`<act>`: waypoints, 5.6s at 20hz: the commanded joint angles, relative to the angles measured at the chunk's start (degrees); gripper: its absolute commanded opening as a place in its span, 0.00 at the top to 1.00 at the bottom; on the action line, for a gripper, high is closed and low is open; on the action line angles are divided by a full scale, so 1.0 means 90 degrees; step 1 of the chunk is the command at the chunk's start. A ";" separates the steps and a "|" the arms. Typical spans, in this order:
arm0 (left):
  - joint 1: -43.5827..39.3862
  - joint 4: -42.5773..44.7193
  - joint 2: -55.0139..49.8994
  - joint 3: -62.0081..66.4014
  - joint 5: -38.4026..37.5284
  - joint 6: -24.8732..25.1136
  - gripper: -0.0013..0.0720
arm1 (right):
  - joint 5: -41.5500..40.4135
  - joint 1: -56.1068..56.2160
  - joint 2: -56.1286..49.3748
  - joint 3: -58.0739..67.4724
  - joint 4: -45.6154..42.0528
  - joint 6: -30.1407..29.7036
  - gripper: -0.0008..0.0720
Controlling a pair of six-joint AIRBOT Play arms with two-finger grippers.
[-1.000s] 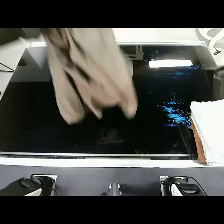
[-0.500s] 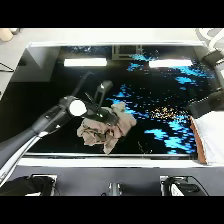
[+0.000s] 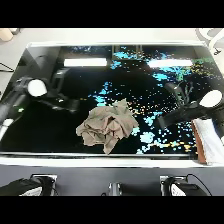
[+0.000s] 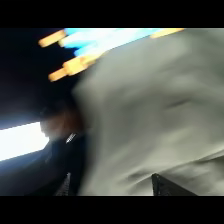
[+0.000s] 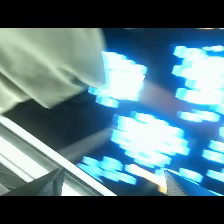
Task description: Fold the shirts.
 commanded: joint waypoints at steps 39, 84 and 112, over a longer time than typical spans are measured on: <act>0.1387 -0.1902 0.3033 0.3320 0.2516 0.0835 0.94 | -0.3247 0.0393 0.2679 0.3342 -0.0661 -0.1685 0.96; 0.1384 -0.2125 0.0323 -0.1418 0.1345 0.0964 0.94 | -0.1423 -0.0763 -0.1460 -0.2161 0.0619 -0.0374 0.07; 0.1387 0.1260 0.3708 0.3606 0.1229 -0.0665 0.94 | -0.1241 -0.0765 0.2382 0.4575 -0.1729 -0.0374 0.96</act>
